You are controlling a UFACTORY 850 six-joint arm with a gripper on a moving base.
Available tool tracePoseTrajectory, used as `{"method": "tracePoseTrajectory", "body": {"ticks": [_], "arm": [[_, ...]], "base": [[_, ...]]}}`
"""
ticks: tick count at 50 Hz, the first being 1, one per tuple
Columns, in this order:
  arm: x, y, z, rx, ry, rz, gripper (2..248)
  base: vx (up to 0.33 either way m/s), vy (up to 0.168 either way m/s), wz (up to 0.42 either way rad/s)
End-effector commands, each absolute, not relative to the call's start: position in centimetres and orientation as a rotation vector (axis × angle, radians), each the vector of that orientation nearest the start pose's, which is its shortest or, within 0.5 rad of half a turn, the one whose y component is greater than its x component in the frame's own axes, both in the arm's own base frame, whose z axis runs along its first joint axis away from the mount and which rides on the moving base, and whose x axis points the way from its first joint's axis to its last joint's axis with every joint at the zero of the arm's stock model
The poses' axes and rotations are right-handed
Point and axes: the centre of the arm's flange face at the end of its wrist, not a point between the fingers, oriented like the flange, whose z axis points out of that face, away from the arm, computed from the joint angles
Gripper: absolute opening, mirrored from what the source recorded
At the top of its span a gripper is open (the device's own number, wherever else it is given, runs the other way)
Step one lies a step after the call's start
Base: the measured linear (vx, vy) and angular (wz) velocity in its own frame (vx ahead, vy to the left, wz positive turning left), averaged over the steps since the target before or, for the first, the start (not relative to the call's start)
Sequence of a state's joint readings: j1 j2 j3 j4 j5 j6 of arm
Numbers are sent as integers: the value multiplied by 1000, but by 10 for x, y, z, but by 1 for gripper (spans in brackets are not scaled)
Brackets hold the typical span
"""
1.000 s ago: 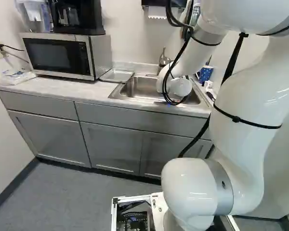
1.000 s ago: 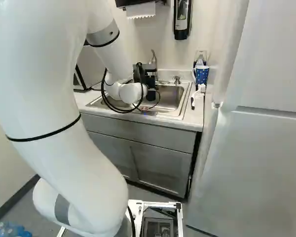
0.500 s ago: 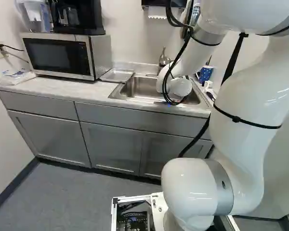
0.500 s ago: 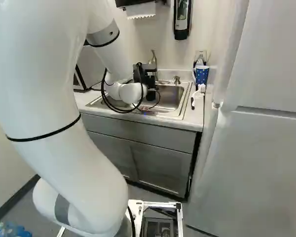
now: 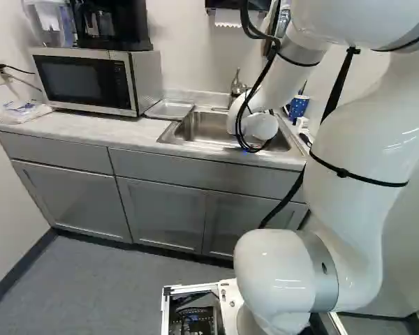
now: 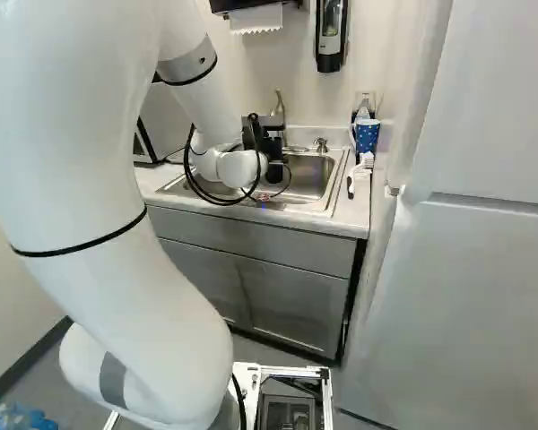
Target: Rinse the cup and place it in the tray
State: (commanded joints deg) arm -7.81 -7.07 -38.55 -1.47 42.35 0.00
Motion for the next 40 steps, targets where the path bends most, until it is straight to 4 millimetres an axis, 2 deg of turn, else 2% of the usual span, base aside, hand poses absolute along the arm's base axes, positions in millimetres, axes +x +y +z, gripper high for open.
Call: {"method": "tracePoseTrajectory", "body": {"ticks": [40], "arm": [[481,-64,441,-2574,134,-1932,125]], "base": [[0,0,0]]}}
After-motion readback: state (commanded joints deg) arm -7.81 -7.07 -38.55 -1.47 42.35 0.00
